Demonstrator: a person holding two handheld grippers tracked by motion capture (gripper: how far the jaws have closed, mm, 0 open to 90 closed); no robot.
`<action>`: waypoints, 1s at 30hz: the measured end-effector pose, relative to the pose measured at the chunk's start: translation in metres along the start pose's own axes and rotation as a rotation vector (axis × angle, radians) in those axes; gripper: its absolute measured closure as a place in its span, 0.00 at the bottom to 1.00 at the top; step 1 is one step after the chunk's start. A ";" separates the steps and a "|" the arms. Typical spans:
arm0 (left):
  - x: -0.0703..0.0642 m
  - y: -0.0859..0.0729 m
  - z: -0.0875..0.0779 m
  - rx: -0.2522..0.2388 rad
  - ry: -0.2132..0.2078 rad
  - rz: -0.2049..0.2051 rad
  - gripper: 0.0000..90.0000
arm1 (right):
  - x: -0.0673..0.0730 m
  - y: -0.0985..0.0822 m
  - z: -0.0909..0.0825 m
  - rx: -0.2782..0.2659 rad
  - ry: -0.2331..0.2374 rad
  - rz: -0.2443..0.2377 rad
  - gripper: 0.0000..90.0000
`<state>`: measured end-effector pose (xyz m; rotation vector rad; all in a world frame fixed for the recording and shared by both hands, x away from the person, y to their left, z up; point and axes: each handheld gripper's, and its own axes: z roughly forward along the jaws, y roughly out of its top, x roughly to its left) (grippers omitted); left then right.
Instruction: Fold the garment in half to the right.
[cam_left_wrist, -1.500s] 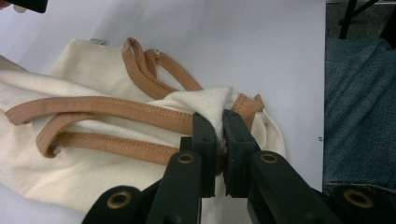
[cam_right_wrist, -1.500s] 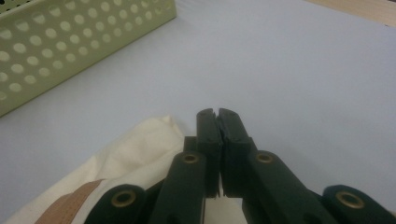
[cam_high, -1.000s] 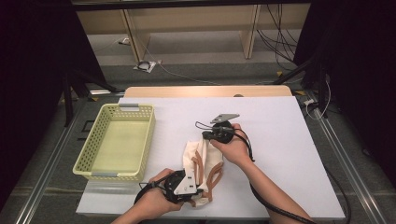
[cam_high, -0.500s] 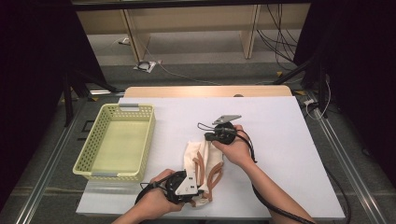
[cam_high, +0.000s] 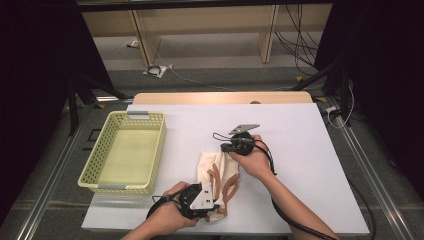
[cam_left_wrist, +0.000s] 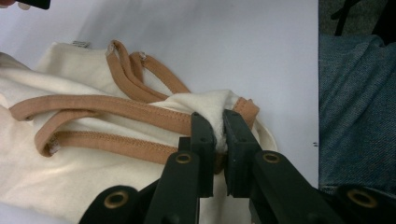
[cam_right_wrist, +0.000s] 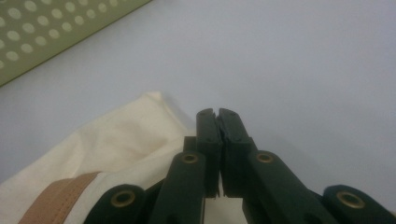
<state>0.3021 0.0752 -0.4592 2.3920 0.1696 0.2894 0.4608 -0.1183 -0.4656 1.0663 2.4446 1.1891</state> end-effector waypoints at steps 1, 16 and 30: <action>0.000 0.000 0.000 0.003 -0.001 0.001 0.93 | 0.000 -0.001 0.000 0.002 -0.001 0.002 0.98; -0.003 0.006 -0.007 -0.044 -0.018 -0.026 0.68 | -0.006 -0.005 -0.004 0.012 -0.011 0.005 0.98; 0.025 -0.011 -0.019 -0.046 0.122 -0.210 0.72 | -0.018 -0.011 -0.019 0.018 -0.072 0.028 0.82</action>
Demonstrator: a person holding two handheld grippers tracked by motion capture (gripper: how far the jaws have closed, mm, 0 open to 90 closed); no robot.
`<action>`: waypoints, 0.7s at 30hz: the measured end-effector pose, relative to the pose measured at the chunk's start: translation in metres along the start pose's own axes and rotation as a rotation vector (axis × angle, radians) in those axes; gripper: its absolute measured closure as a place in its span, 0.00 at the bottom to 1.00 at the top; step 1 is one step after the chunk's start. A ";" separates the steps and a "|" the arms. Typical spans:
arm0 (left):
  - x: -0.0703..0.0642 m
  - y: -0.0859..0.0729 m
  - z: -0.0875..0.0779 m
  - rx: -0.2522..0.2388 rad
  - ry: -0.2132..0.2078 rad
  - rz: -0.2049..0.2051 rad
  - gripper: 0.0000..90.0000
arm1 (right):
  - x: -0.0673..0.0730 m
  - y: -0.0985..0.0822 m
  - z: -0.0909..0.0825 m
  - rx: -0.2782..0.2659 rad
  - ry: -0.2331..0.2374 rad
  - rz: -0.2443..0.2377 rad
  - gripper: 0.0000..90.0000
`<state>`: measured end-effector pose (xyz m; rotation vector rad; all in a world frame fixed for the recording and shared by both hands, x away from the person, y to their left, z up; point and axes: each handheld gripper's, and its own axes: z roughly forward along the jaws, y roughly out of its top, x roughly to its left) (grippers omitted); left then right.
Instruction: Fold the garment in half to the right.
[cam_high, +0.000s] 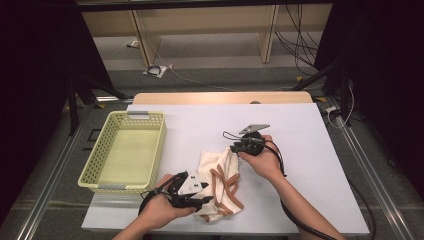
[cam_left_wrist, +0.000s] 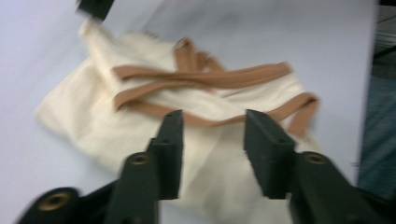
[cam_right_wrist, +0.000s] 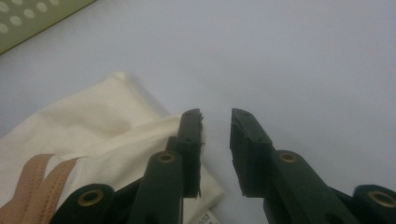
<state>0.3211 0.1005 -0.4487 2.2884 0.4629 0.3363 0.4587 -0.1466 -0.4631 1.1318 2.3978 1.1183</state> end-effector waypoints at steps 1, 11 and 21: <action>0.006 -0.002 0.005 0.025 0.023 -0.032 0.76 | 0.002 0.001 -0.005 -0.002 -0.004 0.001 0.81; -0.005 0.000 0.024 0.075 -0.027 -0.013 0.90 | 0.038 0.013 -0.022 -0.018 0.069 -0.072 0.79; -0.017 -0.003 0.020 0.063 -0.061 0.001 0.88 | 0.066 0.004 0.005 0.109 0.168 -0.106 0.73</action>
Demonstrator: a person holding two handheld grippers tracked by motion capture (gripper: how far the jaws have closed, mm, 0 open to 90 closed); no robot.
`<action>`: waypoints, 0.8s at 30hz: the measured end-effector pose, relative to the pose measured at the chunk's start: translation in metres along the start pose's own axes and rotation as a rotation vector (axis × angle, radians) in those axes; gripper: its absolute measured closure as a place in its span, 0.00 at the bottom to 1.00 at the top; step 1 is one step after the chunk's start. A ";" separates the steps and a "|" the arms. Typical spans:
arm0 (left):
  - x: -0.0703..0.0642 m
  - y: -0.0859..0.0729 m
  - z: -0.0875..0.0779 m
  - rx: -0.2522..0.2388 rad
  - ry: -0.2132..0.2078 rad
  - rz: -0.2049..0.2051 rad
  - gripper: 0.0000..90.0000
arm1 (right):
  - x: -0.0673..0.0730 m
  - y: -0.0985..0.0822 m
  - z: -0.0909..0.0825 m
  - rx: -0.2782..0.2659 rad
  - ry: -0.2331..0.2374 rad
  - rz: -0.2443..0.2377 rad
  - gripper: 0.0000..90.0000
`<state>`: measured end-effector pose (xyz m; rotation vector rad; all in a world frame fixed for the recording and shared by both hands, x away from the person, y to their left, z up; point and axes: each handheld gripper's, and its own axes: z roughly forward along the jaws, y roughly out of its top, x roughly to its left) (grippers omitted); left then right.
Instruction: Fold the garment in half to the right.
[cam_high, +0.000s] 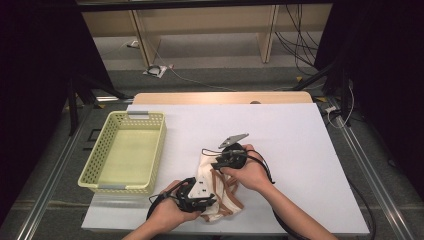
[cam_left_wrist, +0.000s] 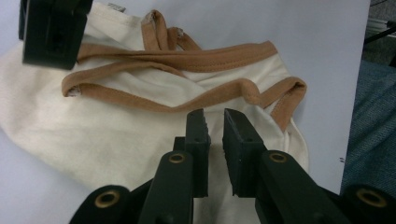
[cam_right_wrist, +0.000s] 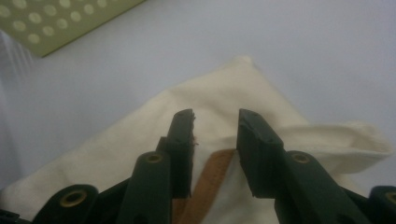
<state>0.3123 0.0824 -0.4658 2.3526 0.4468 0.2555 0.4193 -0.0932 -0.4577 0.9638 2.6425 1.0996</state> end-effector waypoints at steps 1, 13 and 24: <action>-0.001 0.000 0.001 0.001 -0.002 -0.001 0.88 | 0.002 0.000 0.002 0.008 0.009 -0.006 0.72; -0.006 0.000 0.004 0.007 -0.022 0.014 0.87 | 0.007 -0.002 0.008 0.062 0.000 -0.057 0.95; -0.007 0.001 0.005 0.001 -0.032 0.018 0.85 | 0.002 -0.007 -0.008 0.059 -0.022 -0.058 1.00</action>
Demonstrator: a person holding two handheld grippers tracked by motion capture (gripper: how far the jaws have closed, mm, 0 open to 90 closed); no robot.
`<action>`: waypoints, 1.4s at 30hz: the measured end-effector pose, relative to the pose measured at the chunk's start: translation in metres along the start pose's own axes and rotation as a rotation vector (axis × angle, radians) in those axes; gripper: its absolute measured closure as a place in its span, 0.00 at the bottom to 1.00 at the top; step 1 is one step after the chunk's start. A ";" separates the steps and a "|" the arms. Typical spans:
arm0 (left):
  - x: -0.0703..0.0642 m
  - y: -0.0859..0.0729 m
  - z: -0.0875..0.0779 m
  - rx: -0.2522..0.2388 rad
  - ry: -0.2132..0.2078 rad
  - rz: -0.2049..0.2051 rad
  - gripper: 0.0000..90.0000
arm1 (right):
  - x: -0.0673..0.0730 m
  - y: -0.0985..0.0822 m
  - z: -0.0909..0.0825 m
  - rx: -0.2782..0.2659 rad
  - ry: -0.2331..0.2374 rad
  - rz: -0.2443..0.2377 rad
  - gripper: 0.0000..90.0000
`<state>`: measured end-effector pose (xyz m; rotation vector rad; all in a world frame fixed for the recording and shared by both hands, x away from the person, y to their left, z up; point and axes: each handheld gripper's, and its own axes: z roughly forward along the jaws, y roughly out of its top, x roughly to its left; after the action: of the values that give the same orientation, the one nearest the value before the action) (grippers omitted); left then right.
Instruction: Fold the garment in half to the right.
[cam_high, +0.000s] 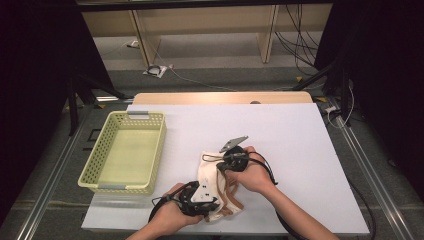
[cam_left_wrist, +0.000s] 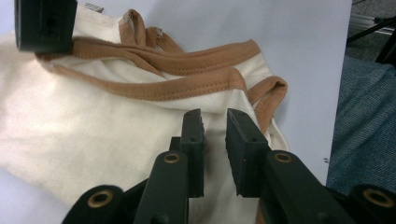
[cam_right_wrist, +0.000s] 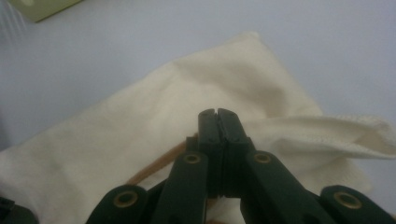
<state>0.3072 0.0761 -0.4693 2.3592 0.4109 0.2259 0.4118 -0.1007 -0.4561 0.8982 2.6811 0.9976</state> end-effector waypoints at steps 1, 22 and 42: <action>0.000 0.000 0.000 -0.003 -0.001 0.003 0.85 | 0.000 0.000 0.000 0.000 0.000 0.000 1.00; -0.010 0.005 0.007 -0.035 -0.096 0.001 0.83 | -0.015 -0.039 -0.030 0.019 -0.057 0.079 0.98; -0.017 0.012 0.023 -0.035 -0.108 0.016 0.75 | -0.014 -0.027 -0.030 -0.073 -0.055 0.097 0.94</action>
<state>0.3000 0.0471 -0.4789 2.3291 0.3336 0.1121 0.4006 -0.1411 -0.4511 1.0344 2.5598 1.0669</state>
